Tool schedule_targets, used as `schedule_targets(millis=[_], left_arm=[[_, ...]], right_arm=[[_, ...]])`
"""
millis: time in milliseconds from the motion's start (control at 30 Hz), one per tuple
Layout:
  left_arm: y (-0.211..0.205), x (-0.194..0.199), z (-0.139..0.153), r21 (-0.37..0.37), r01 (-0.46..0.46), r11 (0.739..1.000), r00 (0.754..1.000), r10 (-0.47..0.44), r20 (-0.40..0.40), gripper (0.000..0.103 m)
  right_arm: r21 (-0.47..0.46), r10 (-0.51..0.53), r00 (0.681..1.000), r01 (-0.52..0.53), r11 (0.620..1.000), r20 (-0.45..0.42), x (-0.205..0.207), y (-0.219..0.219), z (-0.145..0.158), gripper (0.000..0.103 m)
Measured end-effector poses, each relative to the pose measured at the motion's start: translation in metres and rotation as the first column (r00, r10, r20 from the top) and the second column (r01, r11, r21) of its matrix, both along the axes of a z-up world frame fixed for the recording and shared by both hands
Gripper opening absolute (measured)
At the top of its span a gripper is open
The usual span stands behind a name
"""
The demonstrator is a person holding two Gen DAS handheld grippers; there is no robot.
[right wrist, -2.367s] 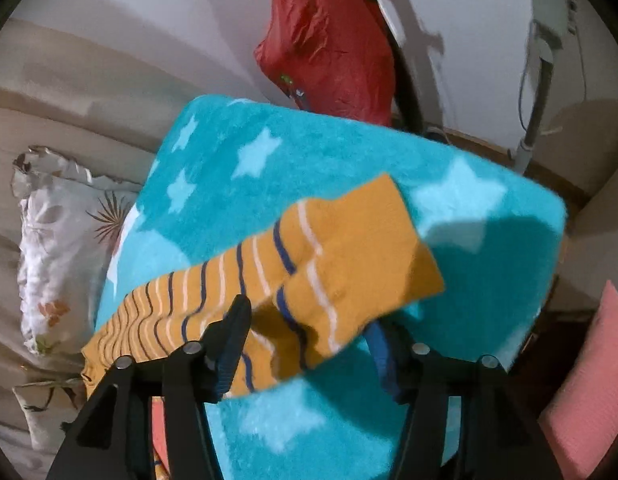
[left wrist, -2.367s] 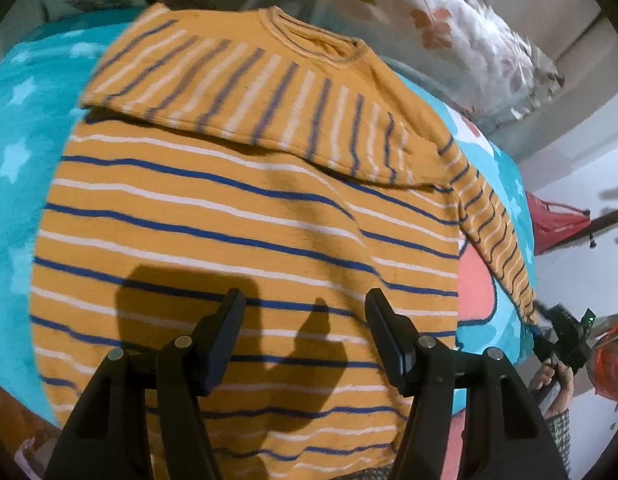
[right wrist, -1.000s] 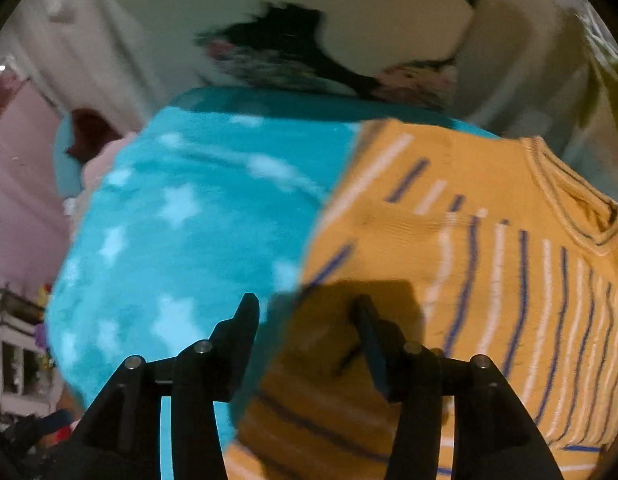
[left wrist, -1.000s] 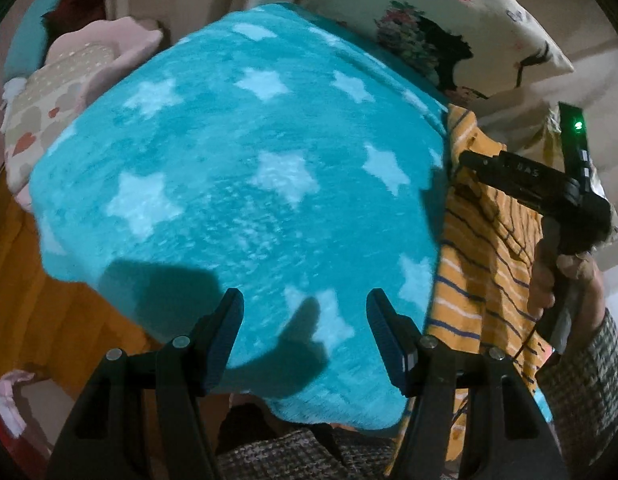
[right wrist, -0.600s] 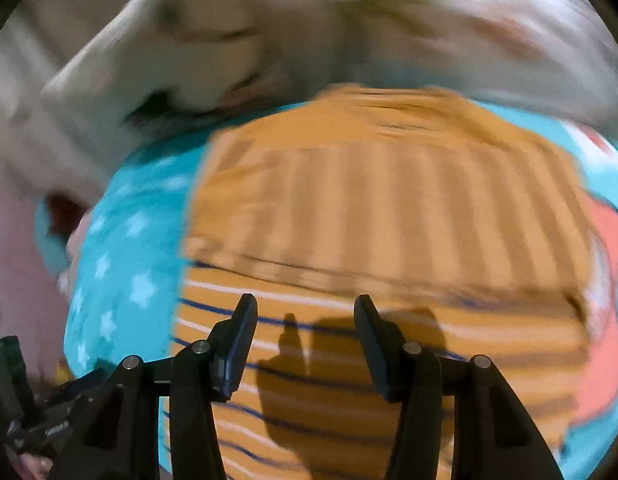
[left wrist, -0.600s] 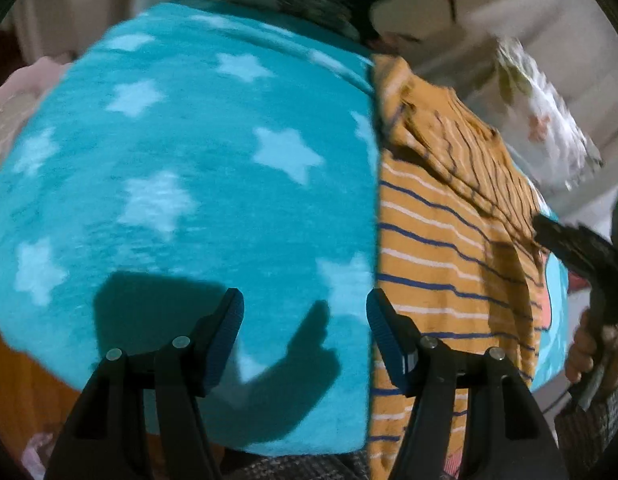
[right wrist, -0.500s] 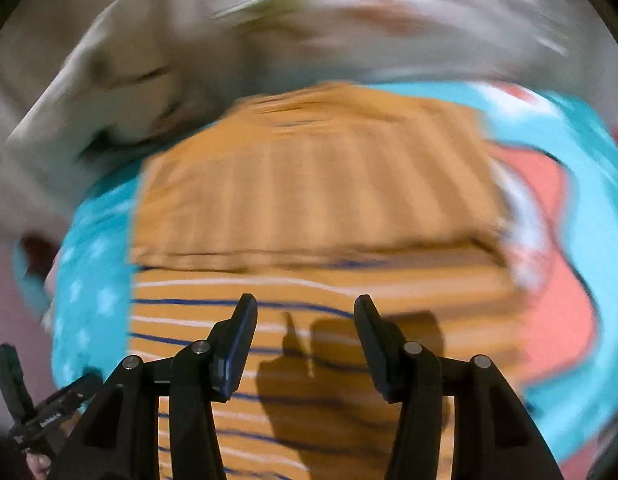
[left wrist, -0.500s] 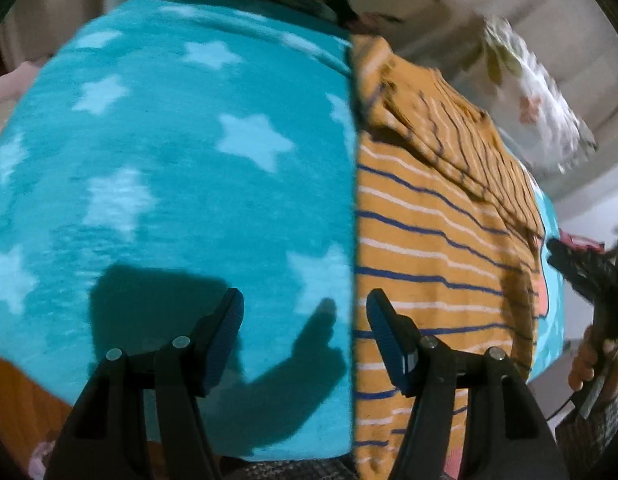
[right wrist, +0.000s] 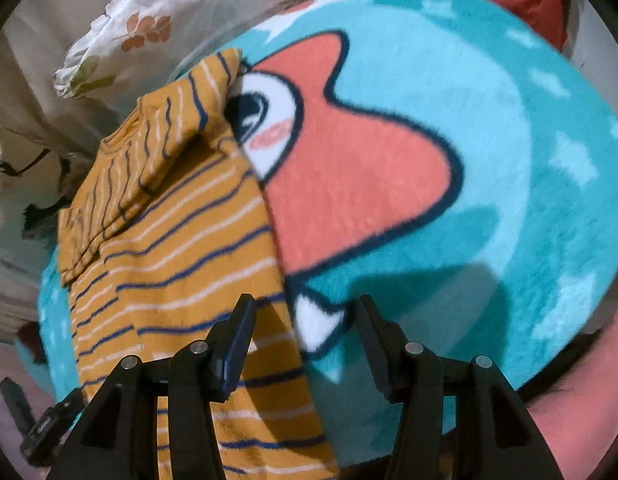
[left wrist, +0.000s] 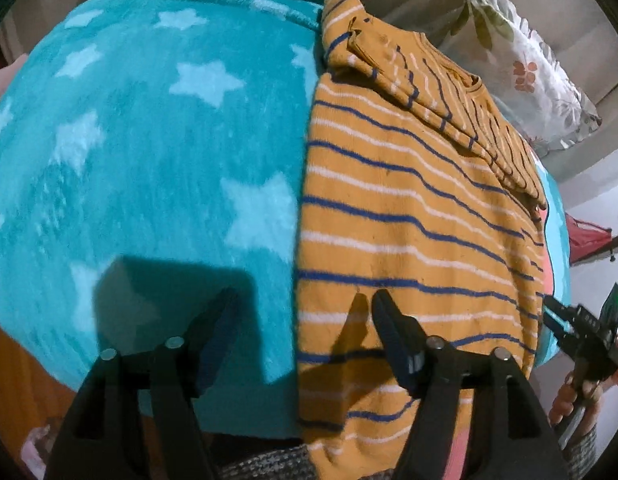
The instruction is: Fold small clothes
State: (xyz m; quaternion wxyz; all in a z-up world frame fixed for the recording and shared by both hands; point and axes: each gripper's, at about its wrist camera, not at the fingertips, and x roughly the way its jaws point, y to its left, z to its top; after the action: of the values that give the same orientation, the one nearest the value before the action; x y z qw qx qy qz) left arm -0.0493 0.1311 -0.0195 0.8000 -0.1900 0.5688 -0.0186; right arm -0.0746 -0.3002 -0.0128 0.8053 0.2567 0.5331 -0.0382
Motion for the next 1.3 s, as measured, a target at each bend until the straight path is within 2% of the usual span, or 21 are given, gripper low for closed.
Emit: schedule_targets(millis=[67,167,233,300,333,367,400,433,500,700,767,833,1000,1133,1200,1267,1300], left_arm=[[-0.004,-0.006,0.000,-0.011,0.001,1.000,1.000,-0.001,0.002,0.073],[-0.012,-0.016,-0.001,-0.036,0.006,0.999,1.000,-0.005,0.030,0.075],[-0.015,-0.023,-0.001,-0.050,0.013,0.999,0.999,-0.011,0.042,0.075],[-0.020,-0.030,-0.001,-0.111,0.019,0.994,0.999,-0.013,0.050,0.074],[-0.022,-0.035,-0.001,-0.130,0.017,0.991,0.998,-0.010,0.054,0.068],[-0.025,-0.039,-0.001,-0.122,0.013,0.992,0.998,-0.006,0.055,0.055],[-0.027,-0.044,-0.001,-0.113,0.007,0.994,0.998,0.000,0.056,0.048],[-0.028,-0.046,-0.002,-0.122,-0.001,0.992,0.999,0.007,0.053,0.039],[-0.027,-0.053,-0.003,-0.153,-0.032,0.988,0.998,0.041,0.056,0.039],[-0.028,-0.074,-0.005,-0.202,-0.061,0.977,0.995,0.075,0.060,0.043],[-0.030,-0.081,-0.006,-0.233,-0.065,0.970,0.995,0.080,0.058,0.051],[-0.030,-0.085,-0.009,-0.269,-0.072,0.960,0.995,0.087,0.045,0.054],[-0.036,-0.098,-0.023,-0.308,-0.098,0.946,0.995,0.104,0.001,0.054],[-0.036,-0.102,-0.025,-0.306,-0.114,0.945,0.993,0.118,-0.006,0.053],[-0.036,-0.101,-0.025,-0.297,-0.123,0.947,0.992,0.123,-0.016,0.046],[-0.035,-0.100,-0.027,-0.288,-0.133,0.948,0.991,0.128,-0.038,0.025],[-0.034,-0.100,-0.027,-0.294,-0.144,0.945,0.990,0.135,-0.051,0.022]], right_arm=[[0.026,0.019,0.999,-0.020,0.999,0.035,-0.007,-0.003,-0.003,0.058],[0.130,0.055,0.996,-0.065,0.989,0.076,-0.018,-0.005,-0.009,0.059],[0.198,0.080,0.993,-0.096,0.976,0.090,-0.022,-0.004,-0.013,0.059],[0.321,0.104,0.990,-0.130,0.938,0.098,-0.027,-0.001,-0.021,0.059],[0.373,0.111,0.989,-0.141,0.917,0.100,-0.028,0.002,-0.026,0.059],[0.418,0.120,0.988,-0.151,0.896,0.101,-0.031,0.006,-0.030,0.059],[0.461,0.126,0.986,-0.161,0.873,0.107,-0.036,0.010,-0.034,0.059],[0.479,0.132,0.985,-0.168,0.862,0.107,-0.040,0.013,-0.035,0.059],[0.529,0.150,0.984,-0.181,0.829,0.100,-0.046,0.020,-0.040,0.059],[0.542,0.178,0.978,-0.207,0.814,0.106,-0.057,0.028,-0.041,0.059],[0.538,0.189,0.976,-0.218,0.814,0.110,-0.061,0.029,-0.041,0.059],[0.541,0.195,0.974,-0.225,0.811,0.112,-0.065,0.029,-0.043,0.059],[0.556,0.209,0.972,-0.233,0.797,0.108,-0.075,0.031,-0.047,0.058],[0.560,0.235,0.968,-0.241,0.793,0.084,-0.083,0.039,-0.054,0.058],[0.557,0.258,0.965,-0.244,0.794,0.055,-0.088,0.050,-0.063,0.058],[0.565,0.270,0.962,-0.243,0.789,0.037,-0.091,0.058,-0.070,0.058],[0.568,0.278,0.960,-0.246,0.786,0.031,-0.093,0.063,-0.073,0.056]])
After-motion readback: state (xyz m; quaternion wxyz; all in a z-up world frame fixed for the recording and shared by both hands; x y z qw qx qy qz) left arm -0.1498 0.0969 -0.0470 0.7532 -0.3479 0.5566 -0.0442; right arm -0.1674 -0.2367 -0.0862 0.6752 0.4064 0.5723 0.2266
